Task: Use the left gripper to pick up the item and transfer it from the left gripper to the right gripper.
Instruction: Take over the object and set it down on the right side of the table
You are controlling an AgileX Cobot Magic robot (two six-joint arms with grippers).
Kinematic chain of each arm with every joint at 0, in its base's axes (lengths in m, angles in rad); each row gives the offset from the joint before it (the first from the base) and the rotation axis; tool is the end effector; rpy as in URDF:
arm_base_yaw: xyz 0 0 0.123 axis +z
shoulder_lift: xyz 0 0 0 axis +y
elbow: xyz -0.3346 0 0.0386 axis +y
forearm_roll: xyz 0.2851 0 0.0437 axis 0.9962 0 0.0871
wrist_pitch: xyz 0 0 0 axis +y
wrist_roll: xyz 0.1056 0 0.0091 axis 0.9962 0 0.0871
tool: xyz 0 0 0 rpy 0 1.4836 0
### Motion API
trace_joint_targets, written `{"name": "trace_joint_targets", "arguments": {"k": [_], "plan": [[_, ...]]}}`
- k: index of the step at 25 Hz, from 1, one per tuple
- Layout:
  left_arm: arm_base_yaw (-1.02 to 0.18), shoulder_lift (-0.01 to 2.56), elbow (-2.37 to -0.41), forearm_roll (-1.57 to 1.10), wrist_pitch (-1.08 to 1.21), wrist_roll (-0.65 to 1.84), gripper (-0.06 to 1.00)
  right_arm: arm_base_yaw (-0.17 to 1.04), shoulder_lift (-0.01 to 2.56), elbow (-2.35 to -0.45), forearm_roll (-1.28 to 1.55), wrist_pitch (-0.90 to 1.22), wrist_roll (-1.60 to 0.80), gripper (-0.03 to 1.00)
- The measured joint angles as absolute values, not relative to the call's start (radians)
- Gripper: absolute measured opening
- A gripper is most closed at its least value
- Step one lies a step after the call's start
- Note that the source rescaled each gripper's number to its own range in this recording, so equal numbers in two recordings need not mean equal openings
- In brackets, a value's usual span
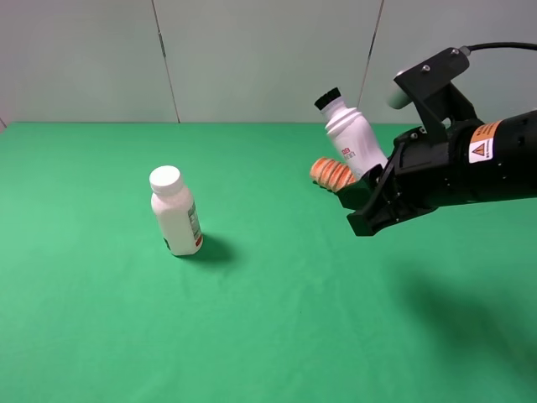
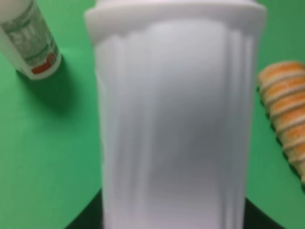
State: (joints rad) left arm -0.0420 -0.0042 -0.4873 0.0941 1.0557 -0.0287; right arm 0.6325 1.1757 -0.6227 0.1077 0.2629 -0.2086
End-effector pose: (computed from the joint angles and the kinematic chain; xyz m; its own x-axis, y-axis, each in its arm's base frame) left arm -0.0098 0.0091 0.2848 -0.4575 0.0369 -0.8884 -0.0227 0.9983 0.0532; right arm 0.2011 0.1511 0.2636 -0.4698 -0.4737 -0.7449 -0.6604 0.7485 -0.0595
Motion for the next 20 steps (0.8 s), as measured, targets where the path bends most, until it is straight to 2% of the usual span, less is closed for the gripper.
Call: {"name": "trace_joint_targets", "arguments": {"k": [20], "plan": [[-0.042,-0.004,-0.486,0.094,1.054,-0.023,1.00,0.313,1.185,-0.623,0.105,0.506,-0.154,0.00]]}}
